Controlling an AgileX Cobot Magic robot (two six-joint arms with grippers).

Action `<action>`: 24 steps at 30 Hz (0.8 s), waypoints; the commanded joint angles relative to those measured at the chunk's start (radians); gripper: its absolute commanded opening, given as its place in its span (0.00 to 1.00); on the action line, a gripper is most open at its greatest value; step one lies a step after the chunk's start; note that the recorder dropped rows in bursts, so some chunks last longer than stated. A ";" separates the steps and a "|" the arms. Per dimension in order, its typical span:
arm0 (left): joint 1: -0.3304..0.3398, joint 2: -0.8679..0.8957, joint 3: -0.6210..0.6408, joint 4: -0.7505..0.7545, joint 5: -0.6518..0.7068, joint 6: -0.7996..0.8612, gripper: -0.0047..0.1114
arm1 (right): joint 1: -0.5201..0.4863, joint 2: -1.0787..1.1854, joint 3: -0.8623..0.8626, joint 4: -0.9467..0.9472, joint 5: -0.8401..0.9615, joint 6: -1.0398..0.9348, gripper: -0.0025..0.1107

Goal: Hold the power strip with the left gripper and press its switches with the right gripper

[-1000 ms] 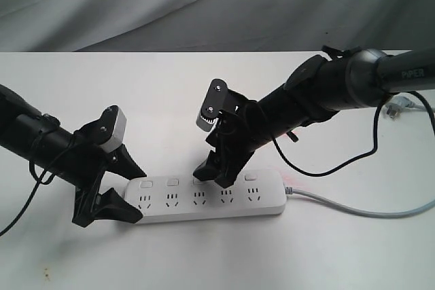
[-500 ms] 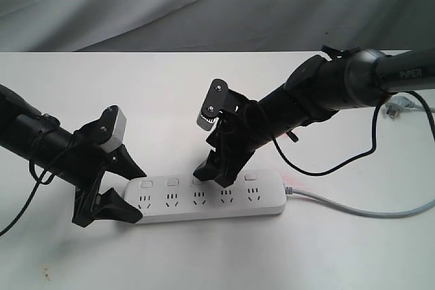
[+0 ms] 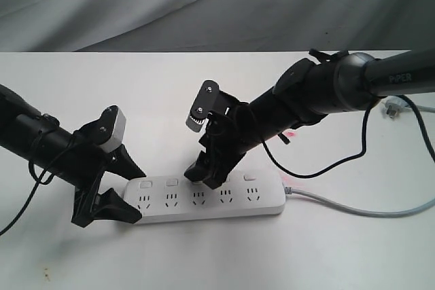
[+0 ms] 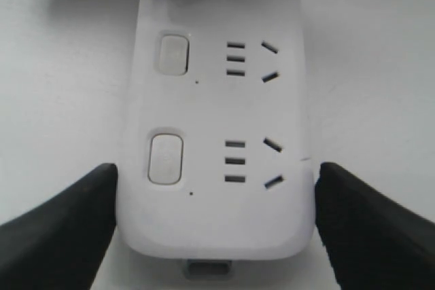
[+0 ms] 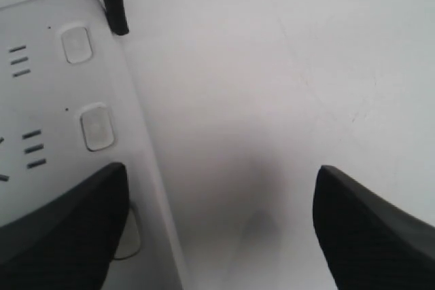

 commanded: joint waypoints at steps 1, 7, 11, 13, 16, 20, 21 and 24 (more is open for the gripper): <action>-0.006 0.002 0.001 0.021 -0.014 0.009 0.45 | 0.007 0.043 0.018 -0.183 -0.004 0.061 0.64; -0.006 0.002 0.001 0.021 -0.014 0.009 0.45 | -0.004 0.045 0.018 -0.239 -0.007 0.101 0.64; -0.006 0.002 0.001 0.021 -0.014 0.009 0.45 | -0.012 0.045 0.018 -0.296 -0.003 0.138 0.64; -0.006 0.002 0.001 0.021 -0.014 0.009 0.45 | -0.012 0.045 0.018 -0.324 -0.003 0.155 0.64; -0.006 0.002 0.001 0.021 -0.014 0.009 0.45 | -0.012 0.045 0.018 -0.323 -0.003 0.157 0.64; -0.006 0.002 0.001 0.021 -0.014 0.009 0.45 | -0.012 0.045 0.032 -0.328 -0.022 0.157 0.64; -0.006 0.002 0.001 0.021 -0.014 0.009 0.45 | -0.012 0.045 0.032 -0.320 -0.018 0.157 0.64; -0.006 0.002 0.001 0.021 -0.014 0.009 0.45 | -0.012 0.026 0.030 -0.183 0.007 0.077 0.64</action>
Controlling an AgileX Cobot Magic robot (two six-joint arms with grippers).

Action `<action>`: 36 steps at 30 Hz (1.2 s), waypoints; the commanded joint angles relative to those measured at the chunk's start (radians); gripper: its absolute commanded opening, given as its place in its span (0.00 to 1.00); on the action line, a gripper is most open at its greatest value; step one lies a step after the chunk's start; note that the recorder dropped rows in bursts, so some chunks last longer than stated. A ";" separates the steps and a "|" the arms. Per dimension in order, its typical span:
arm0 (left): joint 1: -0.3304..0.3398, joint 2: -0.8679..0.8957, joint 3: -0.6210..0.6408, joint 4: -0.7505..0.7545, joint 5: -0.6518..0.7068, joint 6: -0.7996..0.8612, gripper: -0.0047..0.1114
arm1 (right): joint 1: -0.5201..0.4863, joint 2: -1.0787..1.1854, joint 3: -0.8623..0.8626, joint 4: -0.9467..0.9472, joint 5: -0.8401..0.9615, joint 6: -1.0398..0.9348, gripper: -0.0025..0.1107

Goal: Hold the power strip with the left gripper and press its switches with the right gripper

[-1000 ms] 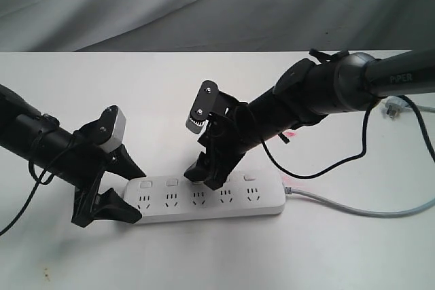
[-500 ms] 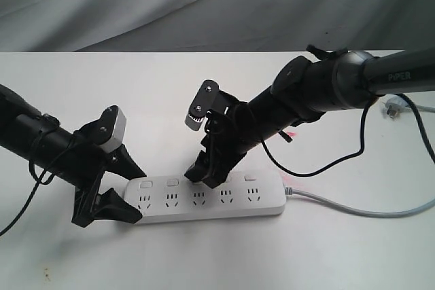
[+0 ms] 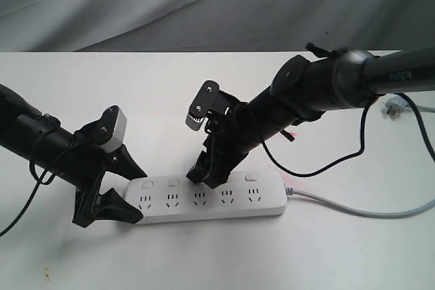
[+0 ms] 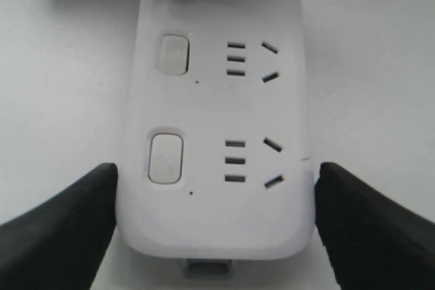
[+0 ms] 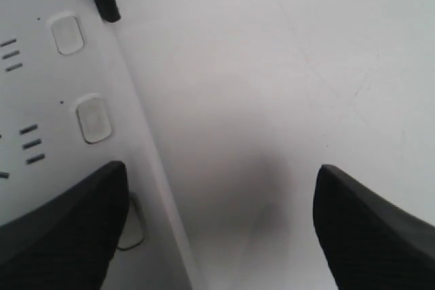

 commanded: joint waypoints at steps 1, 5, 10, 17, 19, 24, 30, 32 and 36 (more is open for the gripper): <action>-0.006 0.002 0.001 0.021 -0.014 0.009 0.45 | -0.010 0.002 0.035 0.061 0.005 -0.173 0.64; -0.006 0.002 0.001 0.021 -0.014 0.009 0.45 | -0.010 -0.095 0.035 0.225 -0.003 -0.326 0.64; -0.006 0.002 0.001 0.021 -0.014 0.009 0.45 | -0.064 -0.202 0.035 0.214 0.027 -0.330 0.64; -0.006 0.002 0.001 0.021 -0.014 0.009 0.45 | -0.201 -0.239 0.037 0.179 0.240 -0.330 0.64; -0.006 0.002 0.001 0.021 -0.014 0.009 0.45 | -0.207 -0.239 0.057 0.175 0.208 -0.339 0.64; -0.006 0.002 0.001 0.021 -0.014 0.009 0.45 | -0.196 -0.205 0.092 0.218 0.175 -0.386 0.64; -0.006 0.002 0.001 0.021 -0.014 0.009 0.45 | -0.177 -0.132 0.094 0.232 0.179 -0.392 0.64; -0.006 0.002 0.001 0.021 -0.014 0.009 0.45 | -0.170 -0.116 0.094 0.238 0.179 -0.392 0.64; -0.006 0.002 0.001 0.021 -0.014 0.009 0.45 | -0.158 -0.089 0.094 0.240 0.179 -0.388 0.64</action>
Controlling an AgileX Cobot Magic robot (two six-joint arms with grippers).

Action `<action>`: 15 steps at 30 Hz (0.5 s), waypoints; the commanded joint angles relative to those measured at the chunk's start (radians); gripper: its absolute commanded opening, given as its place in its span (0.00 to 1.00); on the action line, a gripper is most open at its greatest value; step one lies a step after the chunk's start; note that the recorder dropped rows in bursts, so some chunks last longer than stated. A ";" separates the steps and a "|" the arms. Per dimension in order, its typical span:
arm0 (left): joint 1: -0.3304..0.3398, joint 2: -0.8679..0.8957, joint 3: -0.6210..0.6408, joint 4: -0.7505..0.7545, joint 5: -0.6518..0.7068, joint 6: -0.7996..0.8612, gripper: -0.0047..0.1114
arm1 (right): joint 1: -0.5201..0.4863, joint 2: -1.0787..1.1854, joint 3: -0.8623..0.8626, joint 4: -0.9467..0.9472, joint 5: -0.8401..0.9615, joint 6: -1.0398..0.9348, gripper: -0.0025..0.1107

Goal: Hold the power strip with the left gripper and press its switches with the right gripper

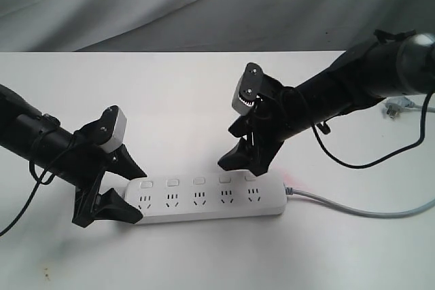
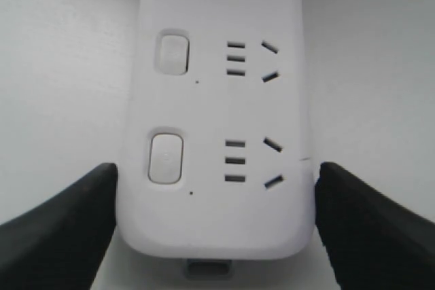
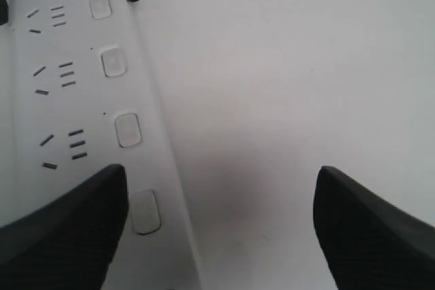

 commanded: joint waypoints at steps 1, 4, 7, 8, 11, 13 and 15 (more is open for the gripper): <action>-0.006 0.002 0.001 0.021 -0.014 0.009 0.45 | 0.014 0.019 0.003 0.013 0.000 -0.002 0.64; -0.006 0.002 0.001 0.021 -0.014 0.009 0.45 | 0.027 0.023 0.003 0.005 -0.023 0.001 0.64; -0.006 0.002 0.001 0.021 -0.014 0.009 0.45 | 0.029 0.023 0.003 0.005 -0.094 0.002 0.64; -0.006 0.002 0.001 0.021 -0.014 0.009 0.45 | 0.029 0.023 0.003 0.005 -0.099 0.005 0.64; -0.006 0.002 0.001 0.021 -0.014 0.009 0.45 | 0.037 0.023 0.006 -0.009 -0.086 0.008 0.64; -0.006 0.002 0.001 0.021 -0.014 0.009 0.45 | 0.050 0.023 0.007 -0.039 -0.092 0.029 0.64; -0.006 0.002 0.001 0.021 -0.014 0.009 0.45 | 0.050 0.023 0.016 -0.046 -0.105 0.032 0.64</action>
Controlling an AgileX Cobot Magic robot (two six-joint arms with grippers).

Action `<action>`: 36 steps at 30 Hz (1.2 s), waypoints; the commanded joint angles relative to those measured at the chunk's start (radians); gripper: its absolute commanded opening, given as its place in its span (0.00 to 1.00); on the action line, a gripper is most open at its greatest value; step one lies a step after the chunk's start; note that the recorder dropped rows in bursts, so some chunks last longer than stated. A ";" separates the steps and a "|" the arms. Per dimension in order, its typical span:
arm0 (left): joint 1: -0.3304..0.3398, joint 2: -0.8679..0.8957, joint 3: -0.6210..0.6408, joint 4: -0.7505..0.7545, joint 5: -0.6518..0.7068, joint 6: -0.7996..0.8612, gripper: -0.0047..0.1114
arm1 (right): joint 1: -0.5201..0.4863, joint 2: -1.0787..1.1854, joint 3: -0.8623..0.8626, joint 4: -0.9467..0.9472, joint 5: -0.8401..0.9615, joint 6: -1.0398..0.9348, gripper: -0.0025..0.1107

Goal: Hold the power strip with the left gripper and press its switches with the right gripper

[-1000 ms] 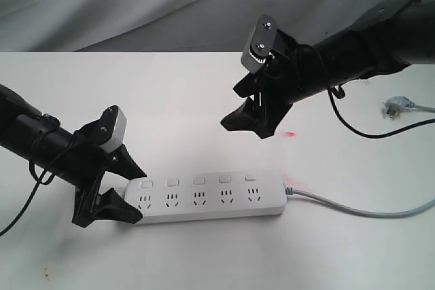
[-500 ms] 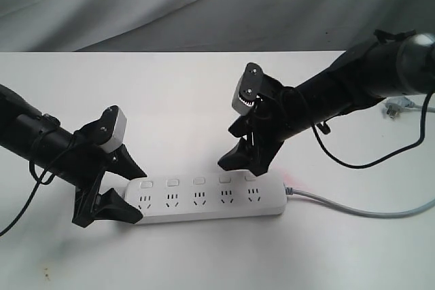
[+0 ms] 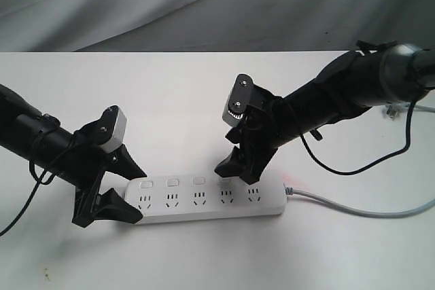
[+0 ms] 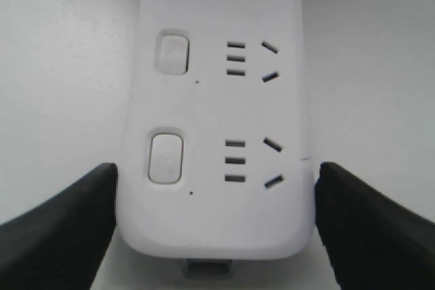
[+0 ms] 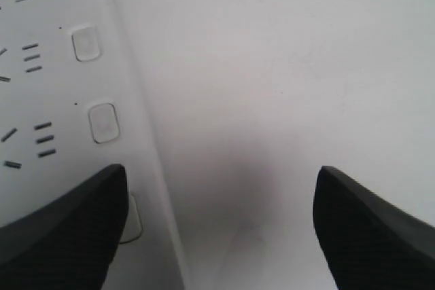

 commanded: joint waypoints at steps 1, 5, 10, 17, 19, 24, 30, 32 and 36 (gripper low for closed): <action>-0.006 0.002 0.001 0.021 -0.014 0.009 0.45 | 0.008 0.000 0.021 -0.026 -0.021 0.017 0.64; -0.006 0.002 0.001 0.021 -0.014 0.009 0.45 | 0.010 0.000 0.053 -0.030 -0.073 0.017 0.64; -0.006 0.002 0.001 0.021 -0.014 0.009 0.45 | 0.010 0.000 0.053 -0.030 -0.105 0.017 0.64; -0.006 0.002 0.001 0.021 -0.014 0.009 0.45 | 0.010 0.001 0.054 -0.091 -0.130 0.073 0.64; -0.006 0.002 0.001 0.021 -0.014 0.009 0.45 | 0.010 0.001 0.054 -0.091 -0.130 0.075 0.64; -0.006 0.002 0.001 0.021 -0.014 0.009 0.45 | 0.010 0.001 0.054 -0.094 -0.108 0.079 0.64; -0.006 0.002 0.001 0.021 -0.014 0.009 0.45 | 0.027 0.005 0.054 -0.109 -0.104 0.089 0.64; -0.006 0.002 0.001 0.021 -0.014 0.009 0.45 | 0.030 0.020 0.054 -0.109 -0.106 0.091 0.64; -0.006 0.002 0.001 0.021 -0.014 0.009 0.45 | 0.030 0.051 0.054 -0.139 -0.106 0.125 0.64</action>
